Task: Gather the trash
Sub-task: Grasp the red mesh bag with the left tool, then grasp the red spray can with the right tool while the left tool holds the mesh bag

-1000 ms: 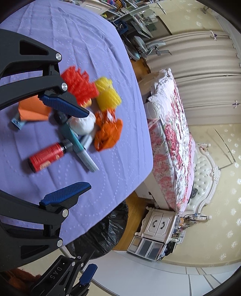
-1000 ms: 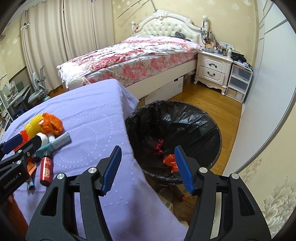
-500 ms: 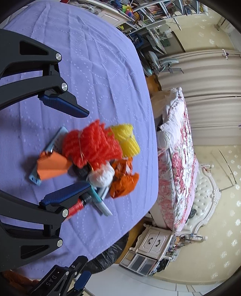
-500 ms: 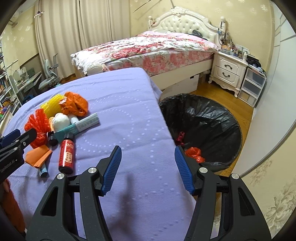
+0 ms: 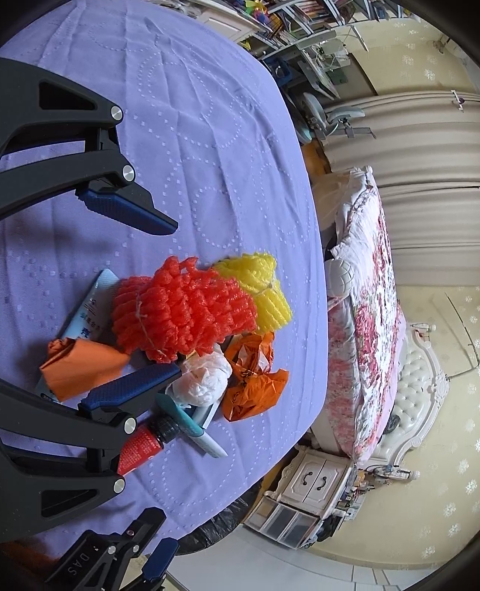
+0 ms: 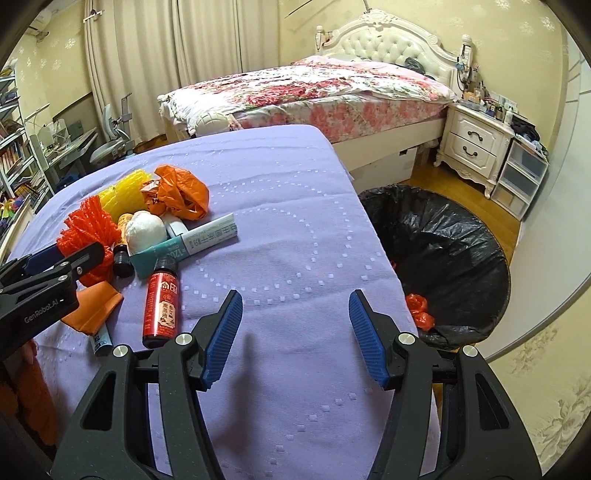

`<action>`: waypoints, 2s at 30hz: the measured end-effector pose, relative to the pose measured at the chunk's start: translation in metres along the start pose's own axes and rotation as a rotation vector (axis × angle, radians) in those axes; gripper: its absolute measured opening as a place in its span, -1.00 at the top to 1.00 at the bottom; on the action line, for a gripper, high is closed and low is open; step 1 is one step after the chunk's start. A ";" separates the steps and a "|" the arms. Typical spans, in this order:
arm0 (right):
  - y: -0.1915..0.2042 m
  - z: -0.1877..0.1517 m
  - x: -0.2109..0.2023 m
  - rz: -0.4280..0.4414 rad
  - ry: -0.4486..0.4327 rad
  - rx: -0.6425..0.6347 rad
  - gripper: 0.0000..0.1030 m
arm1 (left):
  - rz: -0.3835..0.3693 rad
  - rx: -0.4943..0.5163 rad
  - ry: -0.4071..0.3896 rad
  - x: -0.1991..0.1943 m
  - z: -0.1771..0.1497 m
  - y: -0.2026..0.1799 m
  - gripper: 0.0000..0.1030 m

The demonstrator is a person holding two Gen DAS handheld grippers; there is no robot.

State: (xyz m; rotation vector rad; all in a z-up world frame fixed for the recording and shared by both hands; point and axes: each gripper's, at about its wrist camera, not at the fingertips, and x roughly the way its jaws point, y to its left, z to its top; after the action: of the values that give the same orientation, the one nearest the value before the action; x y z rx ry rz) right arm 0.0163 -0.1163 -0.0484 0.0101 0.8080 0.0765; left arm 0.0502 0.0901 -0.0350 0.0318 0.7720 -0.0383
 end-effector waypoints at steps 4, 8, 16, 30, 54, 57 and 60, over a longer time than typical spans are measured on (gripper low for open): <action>0.004 0.000 0.000 0.004 -0.001 -0.007 -0.14 | -0.039 -0.011 -0.004 -0.001 0.003 0.002 -0.28; 0.004 0.000 0.001 0.006 0.000 -0.006 -0.14 | -0.032 0.001 -0.032 -0.007 0.005 -0.002 -0.28; 0.009 0.000 -0.001 0.015 0.001 -0.014 -0.14 | -0.023 0.017 -0.018 0.003 0.007 -0.006 0.12; 0.042 0.002 -0.007 0.076 -0.001 -0.078 -0.14 | 0.010 -0.004 -0.077 -0.034 0.001 0.022 0.21; 0.081 -0.003 0.014 0.115 0.084 -0.182 0.41 | 0.058 -0.073 -0.009 -0.031 -0.030 0.065 0.21; 0.080 -0.004 0.014 0.123 0.087 -0.180 0.55 | 0.052 -0.074 -0.008 -0.032 -0.030 0.064 0.21; 0.077 -0.005 0.011 0.127 0.086 -0.172 0.55 | 0.042 -0.077 -0.013 -0.035 -0.031 0.062 0.21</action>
State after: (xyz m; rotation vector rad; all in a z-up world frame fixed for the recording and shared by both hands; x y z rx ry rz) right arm 0.0148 -0.0388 -0.0569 -0.1055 0.8838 0.2676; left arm 0.0068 0.1546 -0.0317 -0.0254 0.7593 0.0315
